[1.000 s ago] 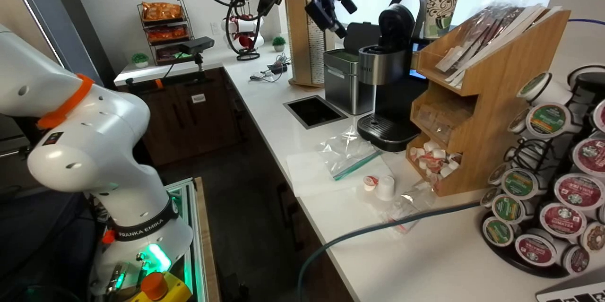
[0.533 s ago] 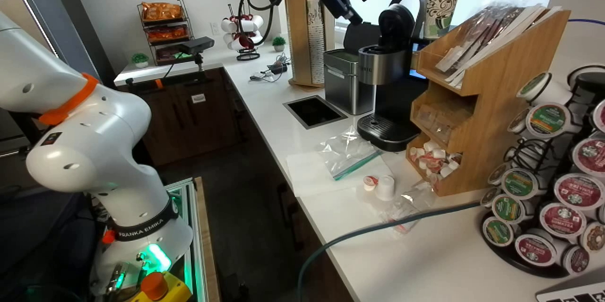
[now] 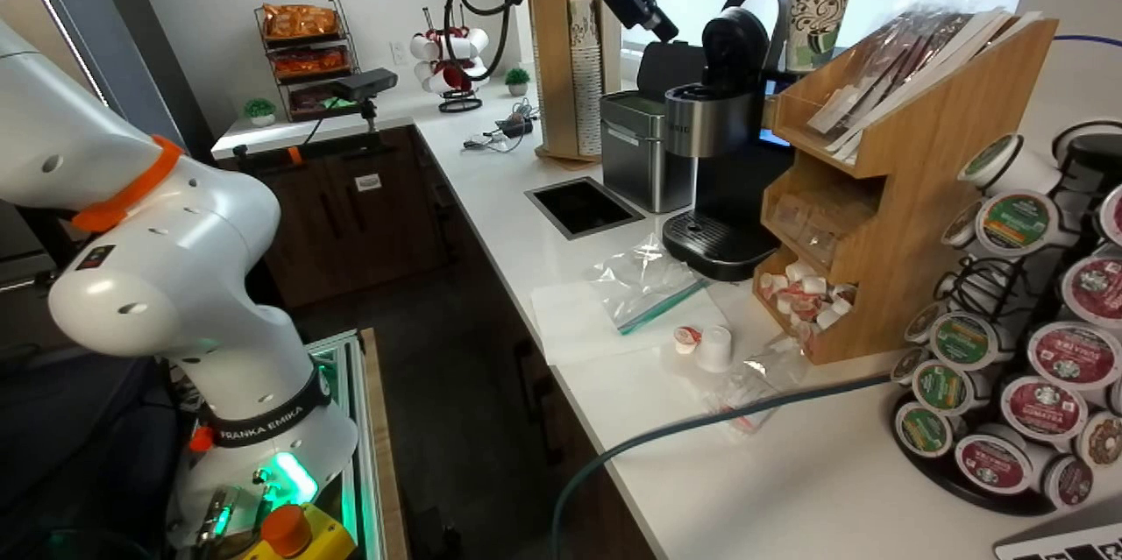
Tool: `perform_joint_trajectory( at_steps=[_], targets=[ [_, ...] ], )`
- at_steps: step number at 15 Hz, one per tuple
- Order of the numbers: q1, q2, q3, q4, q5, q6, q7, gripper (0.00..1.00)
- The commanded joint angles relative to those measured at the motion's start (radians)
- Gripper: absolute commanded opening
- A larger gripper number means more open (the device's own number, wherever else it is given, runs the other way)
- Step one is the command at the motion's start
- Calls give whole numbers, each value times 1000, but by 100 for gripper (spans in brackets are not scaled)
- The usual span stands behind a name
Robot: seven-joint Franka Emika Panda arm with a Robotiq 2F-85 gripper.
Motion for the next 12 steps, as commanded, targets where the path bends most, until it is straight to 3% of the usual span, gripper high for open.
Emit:
perform_joint_trajectory(
  at_steps=[1, 7, 12],
  targets=[
    [46, 48, -60, 67, 35, 25, -38, 100],
    [186, 181, -201, 265, 237, -81, -302, 100],
    [201, 309, -230, 449, 314, -251, -416, 100]
  ],
)
